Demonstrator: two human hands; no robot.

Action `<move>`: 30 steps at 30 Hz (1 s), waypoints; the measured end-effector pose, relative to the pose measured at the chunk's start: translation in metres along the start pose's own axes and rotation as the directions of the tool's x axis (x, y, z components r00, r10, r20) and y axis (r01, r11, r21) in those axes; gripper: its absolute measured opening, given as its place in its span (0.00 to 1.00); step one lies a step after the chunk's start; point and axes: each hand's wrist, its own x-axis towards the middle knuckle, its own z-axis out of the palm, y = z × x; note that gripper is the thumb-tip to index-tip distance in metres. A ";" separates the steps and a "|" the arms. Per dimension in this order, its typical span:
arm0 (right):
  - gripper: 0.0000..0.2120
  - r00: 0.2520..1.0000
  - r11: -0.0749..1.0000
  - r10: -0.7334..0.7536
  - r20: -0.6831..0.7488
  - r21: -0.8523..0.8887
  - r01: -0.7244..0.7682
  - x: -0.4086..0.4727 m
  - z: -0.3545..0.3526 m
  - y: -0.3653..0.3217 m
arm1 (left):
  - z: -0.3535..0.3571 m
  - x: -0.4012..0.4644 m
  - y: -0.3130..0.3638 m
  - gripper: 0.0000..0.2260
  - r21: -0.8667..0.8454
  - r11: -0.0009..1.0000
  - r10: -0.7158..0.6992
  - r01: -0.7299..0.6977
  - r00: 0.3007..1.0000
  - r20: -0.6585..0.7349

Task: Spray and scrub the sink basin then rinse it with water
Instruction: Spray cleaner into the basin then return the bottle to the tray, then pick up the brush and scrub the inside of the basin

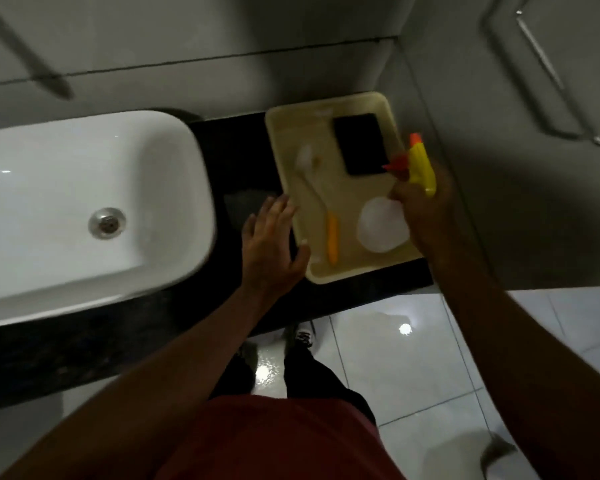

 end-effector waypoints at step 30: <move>0.29 0.937 0.692 0.308 0.164 -0.714 -0.103 0.001 0.099 0.106 | -0.020 -0.066 -0.081 0.33 0.412 0.895 0.138 -0.168 0.985 0.102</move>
